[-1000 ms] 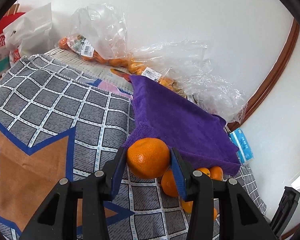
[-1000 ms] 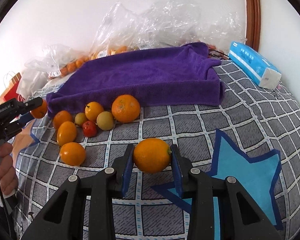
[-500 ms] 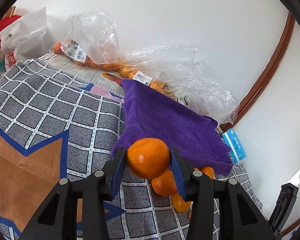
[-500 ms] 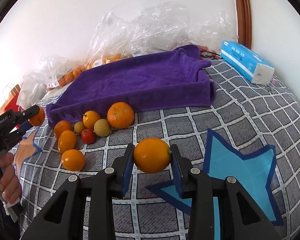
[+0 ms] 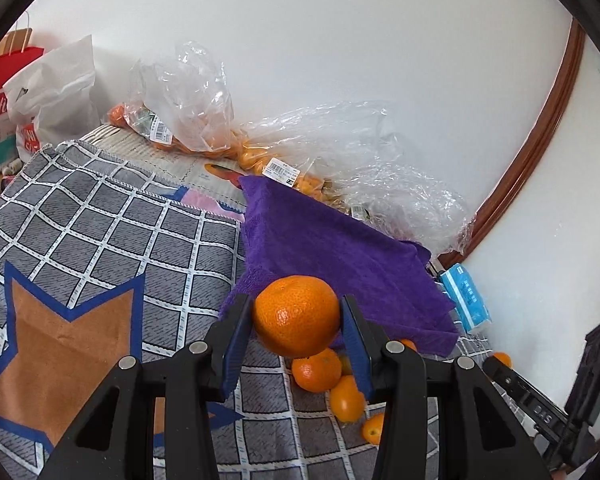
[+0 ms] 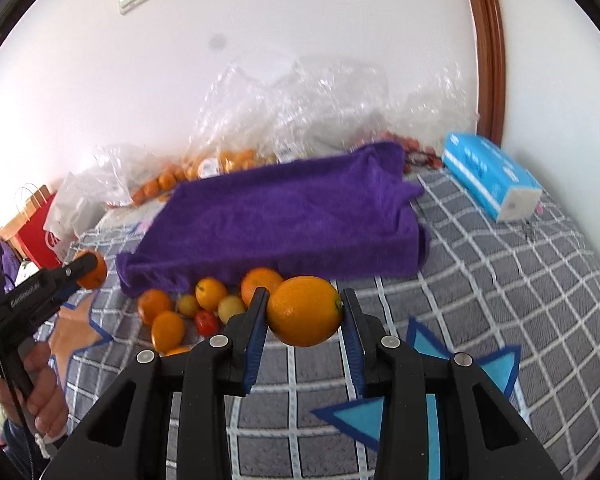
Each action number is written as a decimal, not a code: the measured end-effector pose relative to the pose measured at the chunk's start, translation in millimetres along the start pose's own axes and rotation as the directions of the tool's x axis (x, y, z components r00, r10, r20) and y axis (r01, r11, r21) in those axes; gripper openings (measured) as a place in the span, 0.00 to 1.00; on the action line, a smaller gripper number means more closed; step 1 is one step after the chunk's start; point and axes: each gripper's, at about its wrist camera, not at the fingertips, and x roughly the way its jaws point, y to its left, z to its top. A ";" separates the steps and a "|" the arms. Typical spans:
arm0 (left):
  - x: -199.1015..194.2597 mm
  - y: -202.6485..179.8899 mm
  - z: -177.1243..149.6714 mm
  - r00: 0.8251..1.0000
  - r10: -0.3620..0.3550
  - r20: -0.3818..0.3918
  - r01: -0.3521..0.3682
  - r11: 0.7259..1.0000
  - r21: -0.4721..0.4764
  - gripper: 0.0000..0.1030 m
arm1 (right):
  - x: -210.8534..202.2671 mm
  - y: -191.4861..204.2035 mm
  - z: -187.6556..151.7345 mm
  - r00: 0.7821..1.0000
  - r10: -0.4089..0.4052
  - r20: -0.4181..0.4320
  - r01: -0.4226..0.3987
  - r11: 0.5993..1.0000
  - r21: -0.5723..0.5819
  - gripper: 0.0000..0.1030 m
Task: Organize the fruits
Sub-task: 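Lift both held oranges and carry them over the purple towel, then open the right gripper then the left gripper, dropping oranges onto the towel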
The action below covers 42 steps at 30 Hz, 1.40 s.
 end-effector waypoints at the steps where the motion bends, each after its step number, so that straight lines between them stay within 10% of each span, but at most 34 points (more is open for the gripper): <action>1: -1.9 -2.3 2.9 1.000 -0.002 -0.005 0.002 1.000 -0.001 0.41 | 2.0 0.7 4.9 1.000 0.002 0.001 -0.002 1.000 -0.002 0.34; 21: 75.6 -77.2 53.9 0.998 0.054 -0.025 -0.050 0.989 0.138 0.41 | 77.7 -18.5 92.3 0.997 -0.011 0.072 0.012 1.000 -0.010 0.34; 42: 125.5 -61.4 21.4 0.993 0.089 -0.080 -0.073 0.981 0.179 0.41 | 147.5 -37.5 64.8 0.998 -0.047 -0.051 0.045 0.999 -0.029 0.34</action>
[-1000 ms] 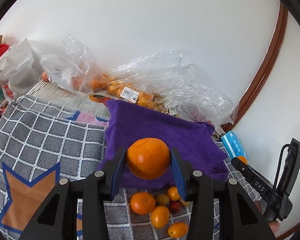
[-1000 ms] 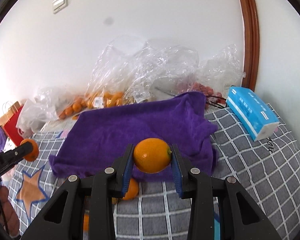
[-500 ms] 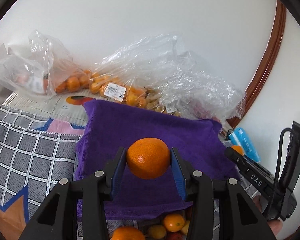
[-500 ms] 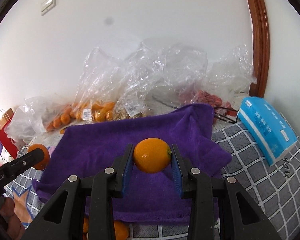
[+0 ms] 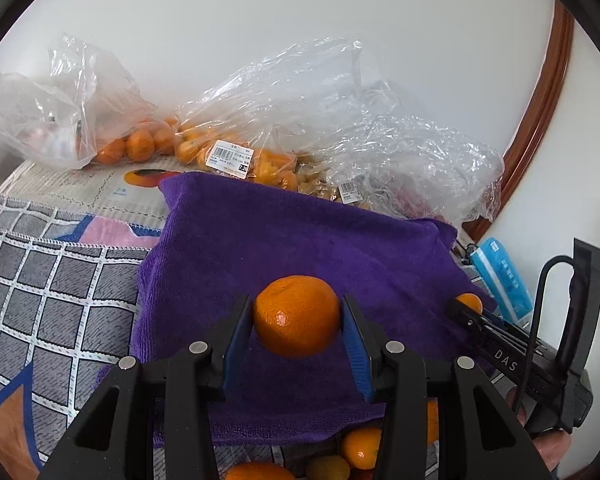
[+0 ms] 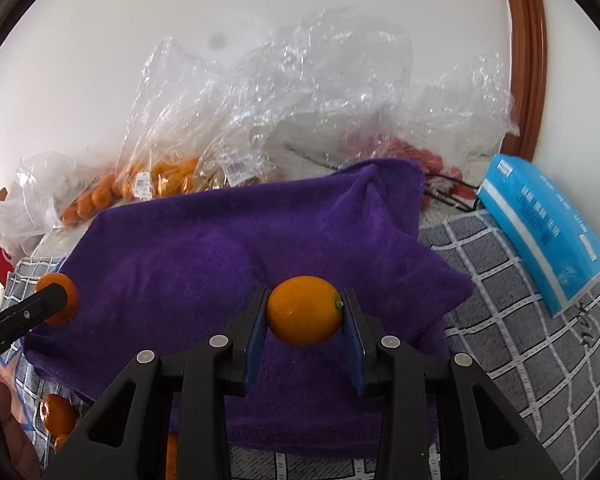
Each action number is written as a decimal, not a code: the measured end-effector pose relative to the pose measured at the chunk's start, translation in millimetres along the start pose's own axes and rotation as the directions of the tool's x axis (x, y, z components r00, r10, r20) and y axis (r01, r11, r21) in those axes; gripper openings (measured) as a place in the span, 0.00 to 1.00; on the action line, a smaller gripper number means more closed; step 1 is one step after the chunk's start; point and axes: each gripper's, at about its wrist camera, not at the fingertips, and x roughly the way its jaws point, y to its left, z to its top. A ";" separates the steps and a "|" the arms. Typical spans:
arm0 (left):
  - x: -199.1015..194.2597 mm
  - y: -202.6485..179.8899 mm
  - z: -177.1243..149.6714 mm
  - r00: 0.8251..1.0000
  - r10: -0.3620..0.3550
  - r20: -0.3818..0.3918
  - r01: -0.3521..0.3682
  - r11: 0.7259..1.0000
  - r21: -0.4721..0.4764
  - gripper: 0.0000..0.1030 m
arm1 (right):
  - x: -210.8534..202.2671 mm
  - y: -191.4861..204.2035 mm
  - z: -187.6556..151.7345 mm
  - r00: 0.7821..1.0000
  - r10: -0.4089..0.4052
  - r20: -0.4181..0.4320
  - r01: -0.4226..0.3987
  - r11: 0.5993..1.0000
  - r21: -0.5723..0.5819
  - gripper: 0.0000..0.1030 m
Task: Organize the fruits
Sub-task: 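Open the right gripper then the left gripper, dropping oranges onto the towel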
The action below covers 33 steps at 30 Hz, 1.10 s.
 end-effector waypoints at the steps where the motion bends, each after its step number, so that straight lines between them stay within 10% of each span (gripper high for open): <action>1: 0.7 -0.7 -0.9 1.000 0.001 0.002 -0.001 1.000 0.008 0.41 | 1.6 -0.3 -0.6 1.000 0.000 -0.003 0.000 1.000 0.001 0.34; 20: 17.6 -2.8 -7.9 0.999 0.014 -0.033 -0.012 0.998 0.058 0.41 | 14.0 -0.9 -4.3 0.999 -0.007 -0.039 0.007 1.000 0.007 0.35; 33: 1.6 -8.2 -6.7 0.999 -0.016 0.046 0.012 0.997 0.079 0.62 | -6.0 4.6 -0.5 0.999 -0.018 0.031 0.018 1.000 -0.004 0.72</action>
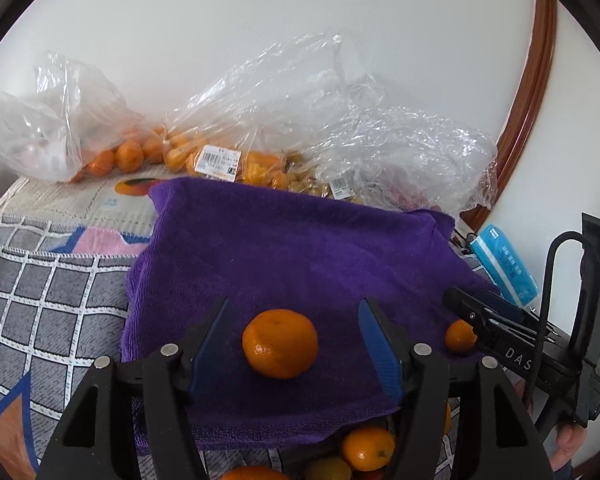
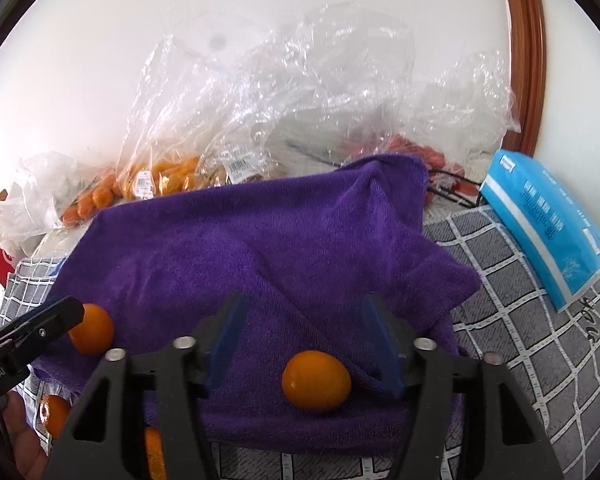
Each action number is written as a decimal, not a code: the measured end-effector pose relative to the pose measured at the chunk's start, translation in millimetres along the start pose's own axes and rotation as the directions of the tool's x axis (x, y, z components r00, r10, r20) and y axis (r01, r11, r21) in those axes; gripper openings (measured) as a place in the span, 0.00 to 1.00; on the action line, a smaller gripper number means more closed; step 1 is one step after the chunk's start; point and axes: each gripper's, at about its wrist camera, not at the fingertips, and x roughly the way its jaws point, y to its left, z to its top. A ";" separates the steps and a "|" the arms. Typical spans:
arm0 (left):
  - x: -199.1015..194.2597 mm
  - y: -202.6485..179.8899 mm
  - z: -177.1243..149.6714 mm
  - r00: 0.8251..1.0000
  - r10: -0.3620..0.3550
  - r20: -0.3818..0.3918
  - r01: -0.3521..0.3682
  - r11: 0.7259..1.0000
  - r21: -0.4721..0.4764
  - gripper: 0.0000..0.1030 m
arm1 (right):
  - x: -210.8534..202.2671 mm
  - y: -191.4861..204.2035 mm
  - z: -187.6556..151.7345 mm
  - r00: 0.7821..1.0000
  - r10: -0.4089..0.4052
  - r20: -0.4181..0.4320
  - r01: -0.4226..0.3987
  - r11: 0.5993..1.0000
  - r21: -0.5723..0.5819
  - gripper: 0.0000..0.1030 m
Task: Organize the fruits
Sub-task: 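Open the right gripper then the left gripper, dropping oranges onto the towel, then raise both open grippers away from the towel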
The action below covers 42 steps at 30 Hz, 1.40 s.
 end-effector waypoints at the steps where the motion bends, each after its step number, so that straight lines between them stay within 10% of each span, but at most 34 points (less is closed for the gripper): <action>1: -0.6 -0.8 0.2 1.000 0.000 0.005 0.000 1.000 0.003 0.63 | -1.9 0.9 -0.3 1.000 -0.005 0.008 0.005 1.000 -0.002 0.73; 17: -35.3 -8.9 9.8 0.981 0.102 0.163 -0.109 0.993 0.039 0.65 | -58.1 -5.3 12.0 0.996 -0.083 0.045 0.080 0.995 0.056 0.92; 42: -167.2 8.5 -24.7 0.995 0.079 0.057 -0.081 0.996 0.036 0.66 | -181.6 11.9 -61.5 0.994 -0.091 0.063 0.089 0.996 0.032 0.93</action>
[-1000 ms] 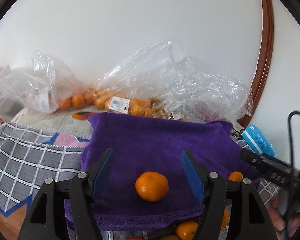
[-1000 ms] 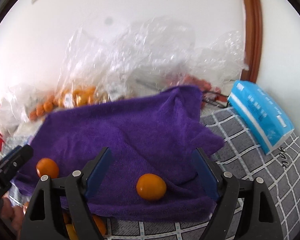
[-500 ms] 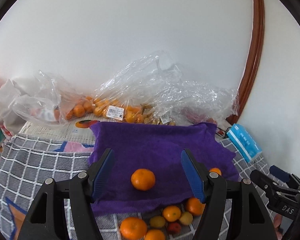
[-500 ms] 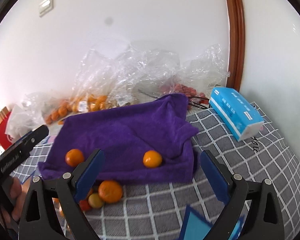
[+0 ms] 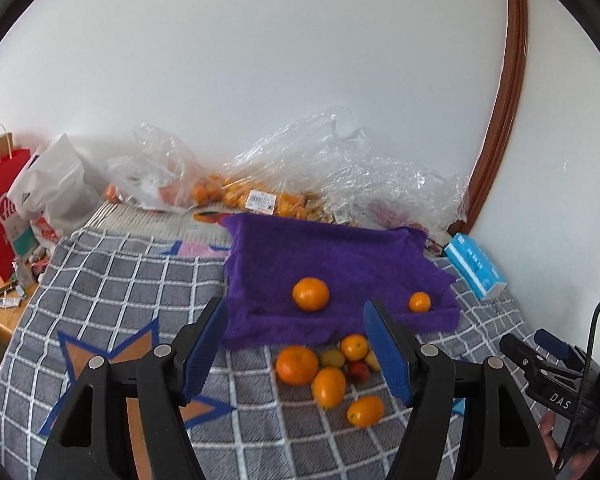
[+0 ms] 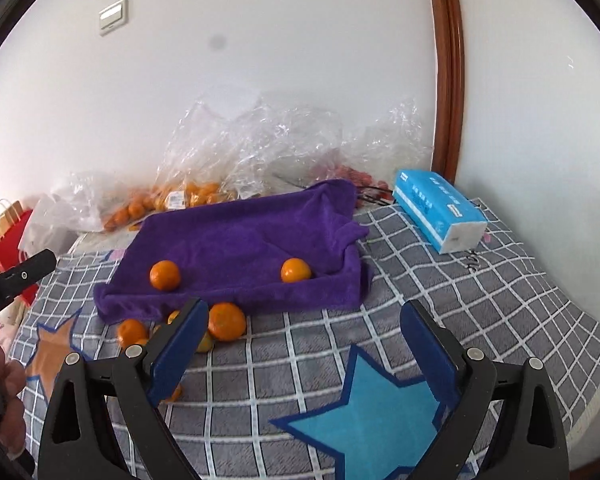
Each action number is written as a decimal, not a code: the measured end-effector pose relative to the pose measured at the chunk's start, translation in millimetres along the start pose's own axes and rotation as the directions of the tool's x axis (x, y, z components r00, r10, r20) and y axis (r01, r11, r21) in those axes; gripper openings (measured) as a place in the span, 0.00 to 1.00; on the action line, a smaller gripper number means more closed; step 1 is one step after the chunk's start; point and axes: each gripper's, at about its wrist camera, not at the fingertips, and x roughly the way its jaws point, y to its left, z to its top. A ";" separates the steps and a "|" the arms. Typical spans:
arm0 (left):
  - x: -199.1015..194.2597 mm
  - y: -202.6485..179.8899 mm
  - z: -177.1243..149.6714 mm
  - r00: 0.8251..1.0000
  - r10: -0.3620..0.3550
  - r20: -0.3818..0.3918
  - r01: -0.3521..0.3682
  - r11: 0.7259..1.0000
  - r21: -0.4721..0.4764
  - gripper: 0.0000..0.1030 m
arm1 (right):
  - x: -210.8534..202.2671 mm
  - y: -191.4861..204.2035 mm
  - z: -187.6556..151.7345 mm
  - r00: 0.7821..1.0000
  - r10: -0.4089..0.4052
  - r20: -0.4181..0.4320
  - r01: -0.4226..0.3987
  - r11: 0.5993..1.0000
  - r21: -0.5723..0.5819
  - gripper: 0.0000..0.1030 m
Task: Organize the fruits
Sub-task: 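Raise both open grippers away from the towel, then lower the right gripper onto an orange in front of the towel and close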
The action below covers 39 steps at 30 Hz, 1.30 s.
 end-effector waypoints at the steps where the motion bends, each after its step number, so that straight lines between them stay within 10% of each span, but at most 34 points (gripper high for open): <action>1: -1.7 1.5 -3.5 1.000 0.004 -0.004 -0.004 1.000 0.002 0.66 | -0.4 2.8 -3.6 1.000 0.001 -0.009 -0.001 1.000 -0.015 0.93; 17: -8.0 33.6 -27.9 0.996 0.061 -0.071 -0.059 0.998 0.018 0.66 | -2.9 11.9 -34.2 0.995 0.078 -0.067 -0.074 0.996 0.056 0.92; 32: 38.1 73.7 -55.3 0.972 0.081 -0.221 -0.094 0.994 -0.048 0.66 | 37.0 63.7 -57.4 0.962 0.202 -0.183 -0.207 0.978 -0.008 0.56; 39: 57.4 89.9 -62.5 0.970 0.059 -0.236 -0.083 0.992 -0.095 0.66 | 54.8 91.3 -62.1 0.944 0.236 -0.231 -0.250 0.967 -0.036 0.55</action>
